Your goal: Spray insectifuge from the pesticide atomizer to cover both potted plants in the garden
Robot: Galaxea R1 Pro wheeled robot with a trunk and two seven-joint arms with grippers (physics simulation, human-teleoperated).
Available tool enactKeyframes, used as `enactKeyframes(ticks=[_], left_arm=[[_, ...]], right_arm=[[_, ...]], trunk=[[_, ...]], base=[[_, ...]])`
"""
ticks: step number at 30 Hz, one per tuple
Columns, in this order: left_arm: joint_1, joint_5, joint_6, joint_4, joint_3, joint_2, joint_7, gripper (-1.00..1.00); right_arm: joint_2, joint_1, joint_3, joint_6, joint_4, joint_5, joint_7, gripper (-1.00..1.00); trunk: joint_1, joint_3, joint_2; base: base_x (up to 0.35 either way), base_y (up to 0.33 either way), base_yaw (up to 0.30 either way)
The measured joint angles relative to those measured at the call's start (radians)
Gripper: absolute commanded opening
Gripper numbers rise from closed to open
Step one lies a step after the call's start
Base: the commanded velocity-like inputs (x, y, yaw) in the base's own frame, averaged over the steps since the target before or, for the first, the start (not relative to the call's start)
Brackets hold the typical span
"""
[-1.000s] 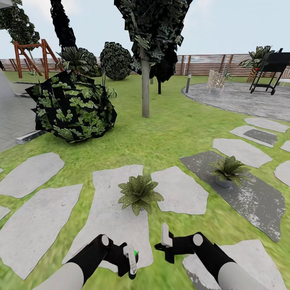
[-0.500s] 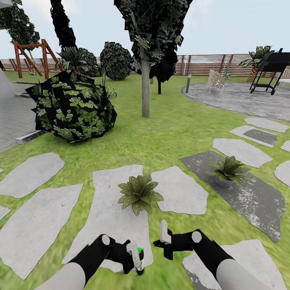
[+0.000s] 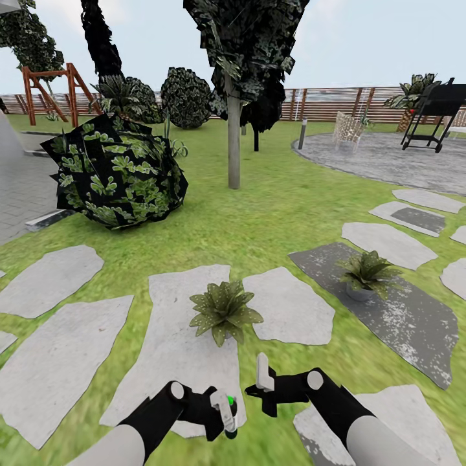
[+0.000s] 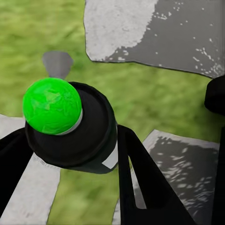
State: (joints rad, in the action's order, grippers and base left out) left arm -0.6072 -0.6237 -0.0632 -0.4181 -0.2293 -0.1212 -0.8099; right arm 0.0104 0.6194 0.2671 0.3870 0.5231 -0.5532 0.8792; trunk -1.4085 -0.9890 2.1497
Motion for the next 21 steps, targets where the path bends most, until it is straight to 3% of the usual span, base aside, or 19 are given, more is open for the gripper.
enactKeyframes(ticks=[21], left_arm=[[-0.001,0.028,-0.001,-0.002,0.001,-0.018,0.002,-1.00]], right_arm=[[-0.005,0.000,0.001,0.001,-0.001,-0.002,0.000,-1.00]], trunk=[[0.000,0.000,0.000]], base=[[0.000,0.000,0.000]])
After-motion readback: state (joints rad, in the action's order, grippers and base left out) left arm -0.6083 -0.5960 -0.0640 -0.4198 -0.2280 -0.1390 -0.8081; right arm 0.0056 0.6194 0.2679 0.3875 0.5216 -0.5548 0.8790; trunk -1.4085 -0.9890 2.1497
